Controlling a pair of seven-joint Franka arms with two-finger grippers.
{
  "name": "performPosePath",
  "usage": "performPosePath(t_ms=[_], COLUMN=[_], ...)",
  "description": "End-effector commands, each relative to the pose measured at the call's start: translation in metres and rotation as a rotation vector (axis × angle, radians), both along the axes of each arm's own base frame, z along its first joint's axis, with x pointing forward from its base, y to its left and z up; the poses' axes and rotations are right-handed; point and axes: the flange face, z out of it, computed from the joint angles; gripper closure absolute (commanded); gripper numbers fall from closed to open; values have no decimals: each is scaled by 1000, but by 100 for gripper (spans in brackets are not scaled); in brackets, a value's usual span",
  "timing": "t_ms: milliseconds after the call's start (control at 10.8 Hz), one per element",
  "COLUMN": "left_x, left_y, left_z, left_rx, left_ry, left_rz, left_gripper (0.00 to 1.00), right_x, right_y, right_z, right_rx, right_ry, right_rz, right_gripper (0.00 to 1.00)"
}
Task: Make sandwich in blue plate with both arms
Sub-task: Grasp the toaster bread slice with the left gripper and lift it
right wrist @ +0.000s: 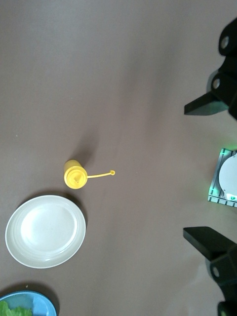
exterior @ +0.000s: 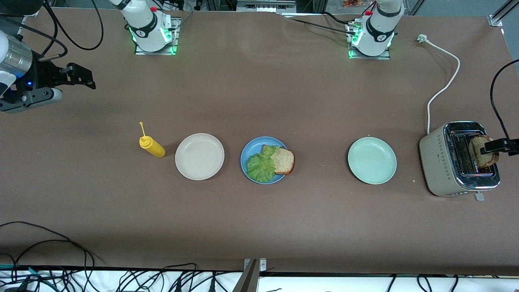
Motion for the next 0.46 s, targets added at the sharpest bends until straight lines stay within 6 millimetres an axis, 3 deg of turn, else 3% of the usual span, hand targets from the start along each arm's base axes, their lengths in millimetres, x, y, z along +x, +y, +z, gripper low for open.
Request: performPosePath(t_ms=[0,93,370], left_x=[0,0,-3], left_y=[0,0,2], left_z=[-7,-12,-7], left_rx=[12,9,9], left_ry=[29,36,48], left_rz=[-27,-27,-27], left_gripper=[75,97,100], right_x=[-3,-2,6], right_y=[-10,-10,-31], right_z=[8,9,13], right_rx=[-8,-11,-42], right_ry=[-19,-25,-61], right_rz=[0,-9,-46], right_gripper=[0,0,0])
